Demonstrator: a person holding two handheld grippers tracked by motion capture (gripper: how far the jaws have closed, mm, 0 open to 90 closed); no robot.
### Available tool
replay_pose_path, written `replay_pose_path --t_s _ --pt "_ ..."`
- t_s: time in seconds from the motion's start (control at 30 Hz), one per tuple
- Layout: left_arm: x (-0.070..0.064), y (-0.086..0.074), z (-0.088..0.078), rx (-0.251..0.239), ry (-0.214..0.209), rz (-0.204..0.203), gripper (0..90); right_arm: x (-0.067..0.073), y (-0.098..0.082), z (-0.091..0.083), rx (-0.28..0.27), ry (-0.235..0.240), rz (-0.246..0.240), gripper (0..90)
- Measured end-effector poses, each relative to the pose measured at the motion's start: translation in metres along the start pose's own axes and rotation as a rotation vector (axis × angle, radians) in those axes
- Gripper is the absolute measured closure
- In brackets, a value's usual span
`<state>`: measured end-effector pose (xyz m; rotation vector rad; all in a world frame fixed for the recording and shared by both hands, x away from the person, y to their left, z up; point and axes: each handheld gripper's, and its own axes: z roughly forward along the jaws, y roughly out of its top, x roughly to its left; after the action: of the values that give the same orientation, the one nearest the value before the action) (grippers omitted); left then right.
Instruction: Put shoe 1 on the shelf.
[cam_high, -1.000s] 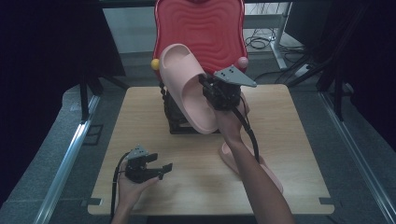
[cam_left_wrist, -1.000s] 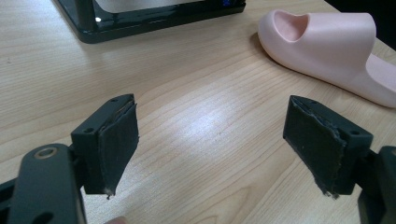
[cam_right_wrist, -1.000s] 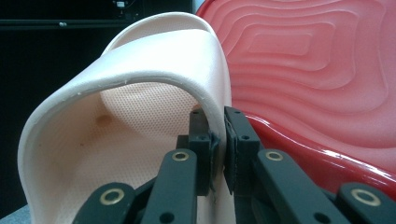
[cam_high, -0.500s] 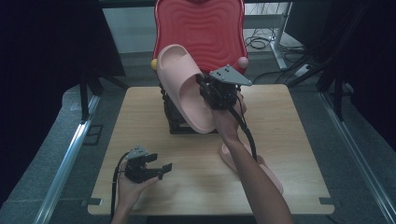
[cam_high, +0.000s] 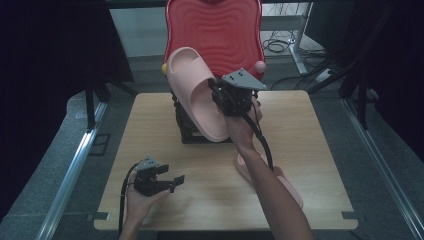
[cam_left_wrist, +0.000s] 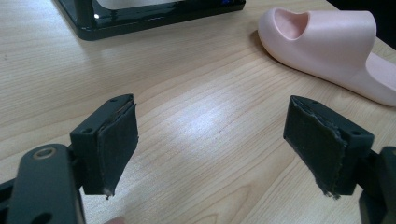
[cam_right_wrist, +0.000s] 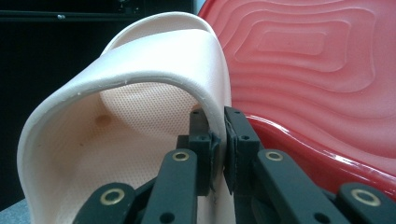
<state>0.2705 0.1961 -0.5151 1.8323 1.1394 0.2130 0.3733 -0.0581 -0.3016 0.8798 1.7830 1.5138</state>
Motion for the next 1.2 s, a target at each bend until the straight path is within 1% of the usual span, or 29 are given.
replay_pose_path --t_s 0.47,0.6,0.77,0.9,1.0,1.2 --pt "0.0 0.0 0.0 0.003 -0.002 -0.001 17.8 0.0 0.002 0.004 -0.002 -0.006 0.003 83.1" --pt "0.0 0.0 -0.001 0.0 -0.002 0.001 17.8 -0.002 0.003 0.007 0.001 -0.006 0.013 83.4" --pt "0.001 0.0 -0.003 -0.006 -0.005 -0.004 17.8 0.0 0.006 0.005 -0.009 -0.008 0.009 83.7" --pt "0.001 0.001 -0.003 -0.009 -0.004 -0.006 17.8 0.002 0.012 0.001 -0.031 -0.006 0.001 83.9" --pt "0.001 0.001 -0.004 -0.009 -0.011 -0.004 17.8 0.003 0.021 0.0 -0.042 -0.012 -0.003 84.0" --pt "0.001 0.001 -0.006 -0.015 -0.01 -0.006 17.8 0.002 0.036 0.005 -0.054 -0.022 -0.01 84.0"
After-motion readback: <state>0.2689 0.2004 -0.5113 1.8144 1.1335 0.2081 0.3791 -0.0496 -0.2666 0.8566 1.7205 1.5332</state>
